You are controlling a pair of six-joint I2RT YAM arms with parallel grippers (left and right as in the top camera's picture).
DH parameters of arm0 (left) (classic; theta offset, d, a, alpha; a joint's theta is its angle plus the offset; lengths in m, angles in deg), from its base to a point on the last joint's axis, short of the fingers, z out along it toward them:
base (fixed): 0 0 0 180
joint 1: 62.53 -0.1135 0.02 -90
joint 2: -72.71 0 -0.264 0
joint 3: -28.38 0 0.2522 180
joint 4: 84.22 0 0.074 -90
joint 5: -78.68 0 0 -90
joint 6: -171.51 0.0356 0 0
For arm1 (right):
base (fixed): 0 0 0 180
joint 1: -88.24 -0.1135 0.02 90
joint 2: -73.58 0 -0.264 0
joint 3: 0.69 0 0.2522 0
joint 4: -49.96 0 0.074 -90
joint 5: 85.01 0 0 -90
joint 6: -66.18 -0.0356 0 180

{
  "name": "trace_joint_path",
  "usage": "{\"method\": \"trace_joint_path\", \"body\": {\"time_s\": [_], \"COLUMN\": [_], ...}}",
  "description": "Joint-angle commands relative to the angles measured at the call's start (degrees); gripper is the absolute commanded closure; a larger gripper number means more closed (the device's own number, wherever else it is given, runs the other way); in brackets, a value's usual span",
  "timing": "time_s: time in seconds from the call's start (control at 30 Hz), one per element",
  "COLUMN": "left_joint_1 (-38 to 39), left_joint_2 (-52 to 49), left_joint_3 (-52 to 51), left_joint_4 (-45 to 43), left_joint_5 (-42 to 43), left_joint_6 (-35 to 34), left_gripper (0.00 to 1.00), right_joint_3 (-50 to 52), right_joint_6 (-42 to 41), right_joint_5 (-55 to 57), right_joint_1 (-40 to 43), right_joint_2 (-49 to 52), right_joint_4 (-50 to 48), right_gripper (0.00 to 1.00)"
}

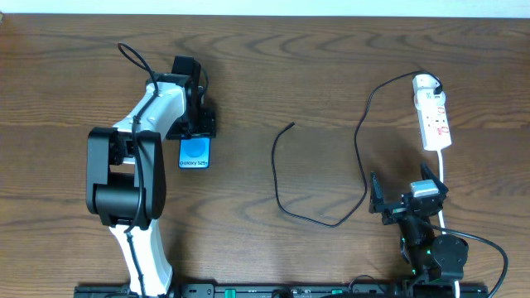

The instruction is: Plug charger to phone and switch on socket

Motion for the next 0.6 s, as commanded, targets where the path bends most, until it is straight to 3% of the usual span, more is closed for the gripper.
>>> {"method": "trace_joint_path", "body": {"time_s": [0.0,0.57], "left_joint_1": [0.07,0.02], "left_joint_2": [-0.13,6.56], "left_joint_3": [0.42,1.07], "left_joint_4": [2.16,5.33], "left_joint_5": [-0.39,0.44], "left_joint_6": [0.31,-3.17], "left_gripper": [0.34,0.35], "right_joint_3": [0.13,0.13], "right_joint_6": [-0.63,-0.63], "right_joint_5": [0.46,0.46], "right_joint_1": [-0.44,-0.44], "right_joint_2": [-0.35,-0.35], "right_joint_4": [0.24,0.24], "right_gripper": [0.01,0.01]}}
